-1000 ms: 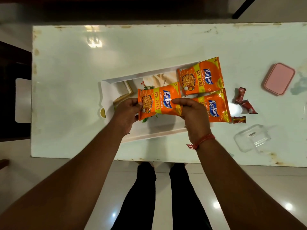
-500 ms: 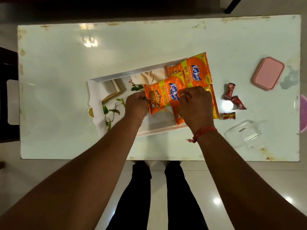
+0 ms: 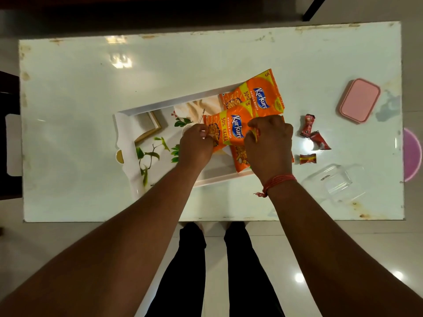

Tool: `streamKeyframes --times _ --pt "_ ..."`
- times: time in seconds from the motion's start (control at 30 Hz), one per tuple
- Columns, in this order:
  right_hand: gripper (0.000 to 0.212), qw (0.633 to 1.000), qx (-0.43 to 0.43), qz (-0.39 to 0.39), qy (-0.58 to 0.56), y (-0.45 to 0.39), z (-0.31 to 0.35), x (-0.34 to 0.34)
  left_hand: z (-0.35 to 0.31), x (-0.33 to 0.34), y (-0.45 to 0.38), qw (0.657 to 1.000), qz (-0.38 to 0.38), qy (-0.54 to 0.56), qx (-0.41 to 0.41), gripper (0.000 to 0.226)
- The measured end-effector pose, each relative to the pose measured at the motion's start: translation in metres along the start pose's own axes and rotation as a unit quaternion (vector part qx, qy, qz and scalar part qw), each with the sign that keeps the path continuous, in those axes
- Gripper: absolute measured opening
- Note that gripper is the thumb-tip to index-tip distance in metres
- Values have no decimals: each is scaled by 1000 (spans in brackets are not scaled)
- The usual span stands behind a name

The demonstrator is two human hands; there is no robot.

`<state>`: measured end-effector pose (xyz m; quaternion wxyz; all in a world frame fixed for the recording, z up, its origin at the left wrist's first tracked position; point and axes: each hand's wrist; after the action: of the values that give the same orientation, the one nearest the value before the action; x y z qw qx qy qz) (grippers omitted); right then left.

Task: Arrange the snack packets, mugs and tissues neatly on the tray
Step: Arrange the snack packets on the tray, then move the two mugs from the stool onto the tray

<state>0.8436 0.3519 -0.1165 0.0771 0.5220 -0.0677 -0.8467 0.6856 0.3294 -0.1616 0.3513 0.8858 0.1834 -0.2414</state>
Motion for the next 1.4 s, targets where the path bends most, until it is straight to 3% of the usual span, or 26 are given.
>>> streamKeyframes --times 0.1,0.17,0.27,0.33,0.47,0.63,1.13,1.4 --pt "26 999 -13 -43 -5 7 12 0 7 -10 2 997 -21 -49 50 34" --pt "29 998 -50 -39 22 12 24 5 15 -21 4 985 -50 -108 125 32" --pt "39 993 -105 -14 58 21 51 20 35 -51 6 940 -94 -215 247 35" --pt "49 987 -137 12 84 24 69 34 49 -74 3 908 -104 -291 284 48" --pt "69 967 -175 112 150 23 102 64 75 -128 0 867 -88 -423 250 67" --pt "78 950 -194 155 192 17 134 86 102 -189 -3 845 -81 -472 239 76" --pt "82 932 -248 152 216 44 203 112 136 -263 7 871 -116 -452 156 79" --pt "81 930 -291 114 194 39 314 138 144 -359 -40 871 -134 -429 199 78"
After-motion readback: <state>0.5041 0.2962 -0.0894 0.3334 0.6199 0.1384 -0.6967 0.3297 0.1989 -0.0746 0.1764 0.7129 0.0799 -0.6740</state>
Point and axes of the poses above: each hand's wrist, its own y-axis away from the middle knuckle, its own x-axis out of the palm, z = x × y, and after that the axes turned 4 degrees about -z, right-handed
